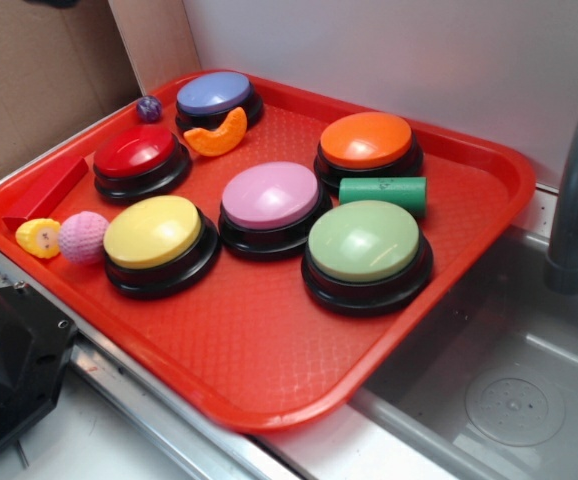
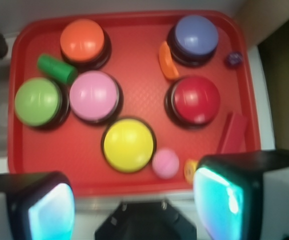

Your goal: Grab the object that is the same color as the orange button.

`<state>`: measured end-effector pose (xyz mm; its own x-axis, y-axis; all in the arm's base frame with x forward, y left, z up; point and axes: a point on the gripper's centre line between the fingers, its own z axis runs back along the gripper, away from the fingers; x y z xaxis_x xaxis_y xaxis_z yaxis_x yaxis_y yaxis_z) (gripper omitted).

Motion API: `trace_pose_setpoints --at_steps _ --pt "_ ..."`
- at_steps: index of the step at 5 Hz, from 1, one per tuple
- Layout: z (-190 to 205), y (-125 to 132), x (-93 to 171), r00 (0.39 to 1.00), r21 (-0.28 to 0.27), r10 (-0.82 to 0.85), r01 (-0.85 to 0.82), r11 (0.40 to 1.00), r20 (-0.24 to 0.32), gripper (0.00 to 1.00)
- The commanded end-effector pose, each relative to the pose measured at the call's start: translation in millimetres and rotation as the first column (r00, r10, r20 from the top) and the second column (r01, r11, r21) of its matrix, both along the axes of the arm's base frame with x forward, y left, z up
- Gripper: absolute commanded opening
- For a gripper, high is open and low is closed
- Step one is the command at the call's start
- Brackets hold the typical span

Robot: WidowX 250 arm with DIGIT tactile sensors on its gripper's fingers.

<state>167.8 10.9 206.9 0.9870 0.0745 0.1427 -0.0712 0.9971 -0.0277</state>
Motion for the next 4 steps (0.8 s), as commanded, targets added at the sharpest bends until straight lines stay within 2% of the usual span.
trace_pose_setpoints --at_steps 1,2,3,4 --pt "-49.0 41.6 60.0 0.997 -0.004 0.035 -0.035 0.999 0.068 1.0" --pt "-79.7 47.9 74.6 0.989 0.024 0.119 -0.122 0.992 0.086 1.0" --pt "-106.4 53.6 87.6 0.99 0.072 0.1 -0.108 0.992 0.1 1.0" --pt "-118.1 58.2 97.1 0.987 0.1 0.079 -0.094 0.991 0.14 1.0"
